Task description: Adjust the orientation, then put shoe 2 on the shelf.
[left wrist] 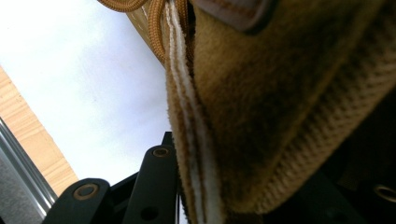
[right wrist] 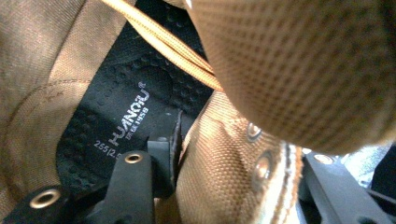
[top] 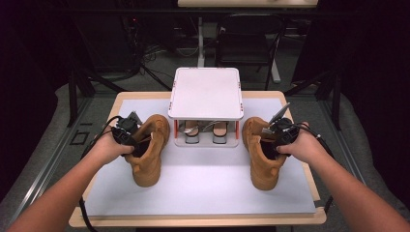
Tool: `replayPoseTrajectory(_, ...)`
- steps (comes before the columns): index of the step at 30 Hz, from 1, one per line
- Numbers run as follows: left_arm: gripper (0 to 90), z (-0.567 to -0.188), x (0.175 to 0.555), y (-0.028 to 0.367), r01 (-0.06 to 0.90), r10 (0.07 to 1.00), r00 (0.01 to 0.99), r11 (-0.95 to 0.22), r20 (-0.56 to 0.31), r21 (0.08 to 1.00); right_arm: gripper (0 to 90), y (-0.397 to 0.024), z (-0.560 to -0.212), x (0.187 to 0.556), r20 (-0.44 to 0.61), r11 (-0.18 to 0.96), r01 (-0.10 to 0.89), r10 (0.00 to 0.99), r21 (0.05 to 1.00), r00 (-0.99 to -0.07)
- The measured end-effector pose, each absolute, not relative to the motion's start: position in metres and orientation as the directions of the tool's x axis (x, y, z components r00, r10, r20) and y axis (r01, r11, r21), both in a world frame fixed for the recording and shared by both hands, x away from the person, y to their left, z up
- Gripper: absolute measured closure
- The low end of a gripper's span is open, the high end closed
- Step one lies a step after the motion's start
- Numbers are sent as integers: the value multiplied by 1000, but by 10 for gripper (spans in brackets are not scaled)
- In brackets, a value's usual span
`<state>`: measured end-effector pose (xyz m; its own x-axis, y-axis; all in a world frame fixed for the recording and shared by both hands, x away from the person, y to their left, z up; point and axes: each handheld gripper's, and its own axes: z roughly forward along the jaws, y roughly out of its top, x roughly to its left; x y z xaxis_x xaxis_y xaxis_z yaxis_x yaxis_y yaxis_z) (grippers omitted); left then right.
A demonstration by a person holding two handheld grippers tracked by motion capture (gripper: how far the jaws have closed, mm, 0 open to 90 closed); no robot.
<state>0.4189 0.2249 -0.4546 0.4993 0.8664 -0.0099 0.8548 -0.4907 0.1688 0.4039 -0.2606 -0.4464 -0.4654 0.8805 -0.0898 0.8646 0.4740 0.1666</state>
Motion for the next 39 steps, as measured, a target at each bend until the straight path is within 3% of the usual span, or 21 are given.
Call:
replayPoseTrajectory(3,714,-455,419,225,859,870,492,-483,-17,170,573,-259,-446,404,-98,478,863,878,164,-468)
replayPoseTrajectory(7,718,-455,419,225,860,872,489,-479,-16,173,664,-257,-447,402,-76,463,870,886,169,-457)
replayPoseTrajectory(15,728,-455,420,223,864,874,485,-478,-10,159,717,-262,-448,402,-16,396,900,916,181,-400)
replayPoseTrajectory(39,741,-455,420,222,871,881,473,-466,-12,156,753,-259,-448,403,-31,394,905,918,157,-395)
